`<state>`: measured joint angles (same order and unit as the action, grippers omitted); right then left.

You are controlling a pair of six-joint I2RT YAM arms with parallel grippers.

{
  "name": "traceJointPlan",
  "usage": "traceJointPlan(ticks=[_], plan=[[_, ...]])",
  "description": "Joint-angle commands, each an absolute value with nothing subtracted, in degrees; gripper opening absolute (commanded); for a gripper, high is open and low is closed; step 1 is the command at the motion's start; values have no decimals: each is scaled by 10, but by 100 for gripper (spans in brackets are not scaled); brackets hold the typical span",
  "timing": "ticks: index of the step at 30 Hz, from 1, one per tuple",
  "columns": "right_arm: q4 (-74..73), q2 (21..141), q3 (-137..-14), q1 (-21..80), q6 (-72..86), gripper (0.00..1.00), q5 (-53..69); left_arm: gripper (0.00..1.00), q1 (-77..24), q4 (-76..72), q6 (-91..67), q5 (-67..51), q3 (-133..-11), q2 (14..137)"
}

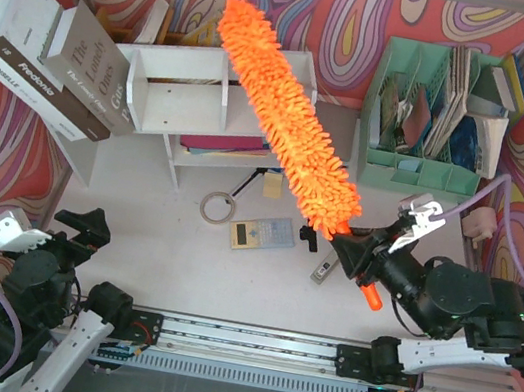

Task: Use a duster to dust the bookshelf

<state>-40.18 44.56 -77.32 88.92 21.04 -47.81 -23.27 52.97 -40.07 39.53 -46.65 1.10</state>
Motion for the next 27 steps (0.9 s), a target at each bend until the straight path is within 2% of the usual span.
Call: traceJointPlan(ticks=[1, 7, 12, 13, 14, 15, 17, 21, 22, 23, 27], plan=[[-372, 466, -784, 890, 250, 0, -642, 98, -236, 526, -399, 406, -464, 3], [-422, 498, -769, 890, 307, 0, -762, 98, -236, 523, -398, 399, -461, 3], [-442, 453, -731, 890, 344, 0, -802, 99, -235, 520, -397, 396, -460, 4], [-368, 440, -702, 890, 275, 0, -799, 99, -236, 520, -396, 394, -460, 5], [-233, 431, -670, 890, 170, 0, -800, 98, -236, 519, -396, 393, -459, 4], [-177, 432, -644, 890, 109, 0, -800, 99, -236, 517, -395, 391, -459, 6], [-269, 465, -654, 890, 176, 0, -793, 98, -235, 516, -393, 388, -459, 9], [-698, 530, -761, 890, 603, 0, -798, 98, -235, 517, -393, 384, -461, 11], [-747, 535, -771, 890, 686, 0, -795, 99, -235, 516, -392, 384, -460, 10], [-750, 534, -766, 889, 672, 0, -793, 99, -235, 514, -391, 384, -459, 9], [-537, 492, -688, 887, 472, 0, -773, 98, -235, 515, -391, 382, -460, 11]])
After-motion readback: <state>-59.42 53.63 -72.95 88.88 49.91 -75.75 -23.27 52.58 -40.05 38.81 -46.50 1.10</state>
